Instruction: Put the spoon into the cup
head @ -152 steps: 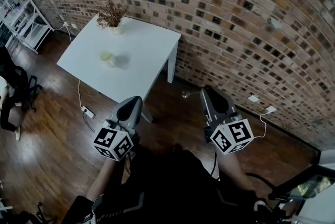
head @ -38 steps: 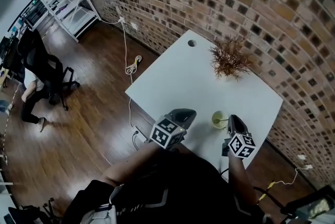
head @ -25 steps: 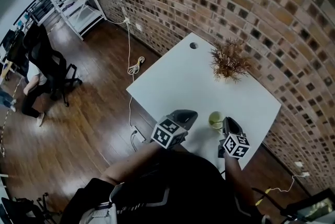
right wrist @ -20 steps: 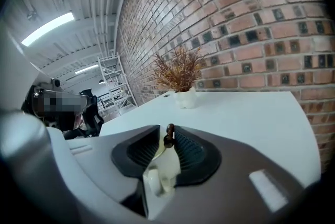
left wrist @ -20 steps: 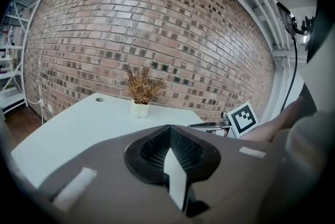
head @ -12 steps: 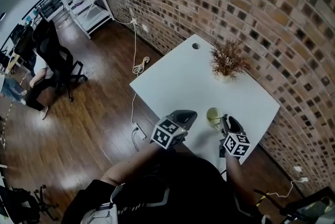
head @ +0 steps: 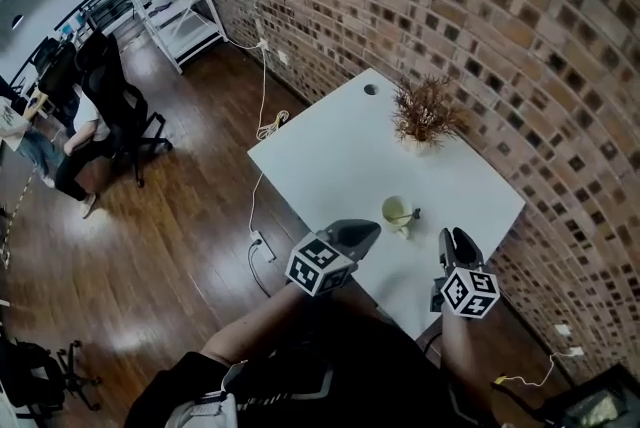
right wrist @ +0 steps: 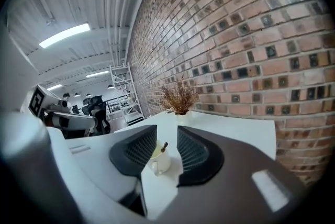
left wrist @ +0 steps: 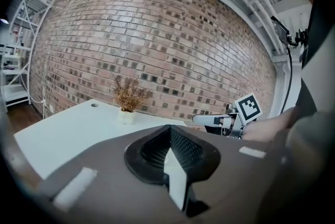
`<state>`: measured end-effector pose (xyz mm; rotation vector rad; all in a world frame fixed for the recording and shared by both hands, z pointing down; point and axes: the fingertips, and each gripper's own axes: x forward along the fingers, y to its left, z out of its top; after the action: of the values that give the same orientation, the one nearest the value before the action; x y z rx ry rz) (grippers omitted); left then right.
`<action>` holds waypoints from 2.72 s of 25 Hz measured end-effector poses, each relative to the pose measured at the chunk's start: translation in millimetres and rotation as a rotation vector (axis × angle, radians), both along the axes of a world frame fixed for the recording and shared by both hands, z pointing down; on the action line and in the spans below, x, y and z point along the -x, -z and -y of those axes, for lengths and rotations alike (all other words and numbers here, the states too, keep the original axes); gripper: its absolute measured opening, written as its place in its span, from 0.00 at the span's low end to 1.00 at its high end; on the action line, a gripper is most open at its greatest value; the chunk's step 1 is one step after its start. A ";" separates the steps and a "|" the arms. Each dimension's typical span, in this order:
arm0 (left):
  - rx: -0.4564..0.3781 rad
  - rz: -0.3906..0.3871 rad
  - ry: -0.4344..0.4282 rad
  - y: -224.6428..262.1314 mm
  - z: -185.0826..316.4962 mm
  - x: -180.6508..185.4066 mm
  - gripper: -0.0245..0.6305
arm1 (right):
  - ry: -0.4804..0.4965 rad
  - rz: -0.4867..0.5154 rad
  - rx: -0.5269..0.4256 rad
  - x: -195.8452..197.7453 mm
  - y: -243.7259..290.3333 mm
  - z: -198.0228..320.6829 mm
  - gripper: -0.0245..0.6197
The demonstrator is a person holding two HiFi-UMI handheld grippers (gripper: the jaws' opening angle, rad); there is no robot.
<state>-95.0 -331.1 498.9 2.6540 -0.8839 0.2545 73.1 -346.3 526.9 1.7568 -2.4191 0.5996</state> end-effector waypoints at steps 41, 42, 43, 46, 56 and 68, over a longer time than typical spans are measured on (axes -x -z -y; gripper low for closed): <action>-0.097 -0.159 -0.121 75.6 -128.6 37.9 0.03 | -0.218 -0.104 -0.179 15.5 122.8 -219.5 0.05; -0.108 -0.156 -0.121 79.5 -131.4 35.2 0.03 | -0.213 -0.102 -0.184 14.1 124.5 -221.6 0.05; -0.115 -0.153 -0.116 82.7 -133.7 32.4 0.03 | -0.206 -0.102 -0.187 11.9 125.2 -223.2 0.05; -0.108 -0.158 -0.094 88.4 -143.1 22.2 0.03 | -0.202 -0.105 -0.193 -0.1 129.0 -229.0 0.05; -0.115 -0.131 -0.058 93.9 -163.4 -4.2 0.03 | -0.154 -0.086 -0.240 -20.9 148.1 -245.7 0.05; -0.125 -0.114 -0.041 94.8 -174.4 -7.2 0.03 | -0.127 -0.074 -0.248 -27.0 145.8 -243.7 0.05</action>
<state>-87.8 -156.8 404.0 2.7718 -0.8358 0.0581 100.1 -102.6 381.1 1.9987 -2.4338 0.2466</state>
